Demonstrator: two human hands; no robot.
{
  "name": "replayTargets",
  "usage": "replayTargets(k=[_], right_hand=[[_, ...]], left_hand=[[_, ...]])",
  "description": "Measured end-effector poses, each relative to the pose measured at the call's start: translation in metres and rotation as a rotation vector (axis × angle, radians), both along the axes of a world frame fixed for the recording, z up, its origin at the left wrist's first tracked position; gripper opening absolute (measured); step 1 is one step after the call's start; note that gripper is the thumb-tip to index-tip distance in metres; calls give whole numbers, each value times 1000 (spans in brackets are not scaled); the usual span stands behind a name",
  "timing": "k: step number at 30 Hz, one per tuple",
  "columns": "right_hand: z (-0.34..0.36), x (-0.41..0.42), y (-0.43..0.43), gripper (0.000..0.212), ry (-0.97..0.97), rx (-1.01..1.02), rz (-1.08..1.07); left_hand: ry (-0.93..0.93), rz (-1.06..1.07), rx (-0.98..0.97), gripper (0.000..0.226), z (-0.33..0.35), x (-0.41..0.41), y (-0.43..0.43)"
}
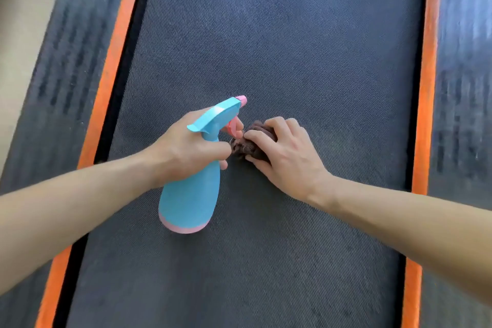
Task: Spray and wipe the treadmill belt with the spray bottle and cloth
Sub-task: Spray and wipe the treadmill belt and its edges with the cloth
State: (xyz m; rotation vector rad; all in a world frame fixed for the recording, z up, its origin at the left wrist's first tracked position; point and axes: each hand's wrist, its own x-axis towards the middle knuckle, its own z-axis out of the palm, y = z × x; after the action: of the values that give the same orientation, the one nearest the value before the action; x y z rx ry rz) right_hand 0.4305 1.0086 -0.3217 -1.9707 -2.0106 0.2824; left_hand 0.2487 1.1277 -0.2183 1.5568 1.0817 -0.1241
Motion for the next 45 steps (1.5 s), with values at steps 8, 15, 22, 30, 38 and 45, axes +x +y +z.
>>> replayTargets(k=[8, 15, 22, 30, 38, 45], right_hand=[[2, 0, -127, 40, 32, -66, -184], [0, -3, -132, 39, 57, -1, -306], [-1, -1, -134, 40, 34, 6, -323], [-1, 31, -88, 36, -4, 66, -353], [1, 71, -5, 33, -59, 43, -575], [-6, 20, -60, 32, -58, 14, -72]], left_hand=[[112, -143, -37, 48, -5, 4, -47], [143, -203, -74, 29, -14, 20, -53], [138, -231, -4, 26, -10, 18, -61], [190, -242, 4, 38, -2, 2, -53], [143, -182, 54, 41, 4, 15, -39], [100, -123, 55, 40, 5, 19, -26]])
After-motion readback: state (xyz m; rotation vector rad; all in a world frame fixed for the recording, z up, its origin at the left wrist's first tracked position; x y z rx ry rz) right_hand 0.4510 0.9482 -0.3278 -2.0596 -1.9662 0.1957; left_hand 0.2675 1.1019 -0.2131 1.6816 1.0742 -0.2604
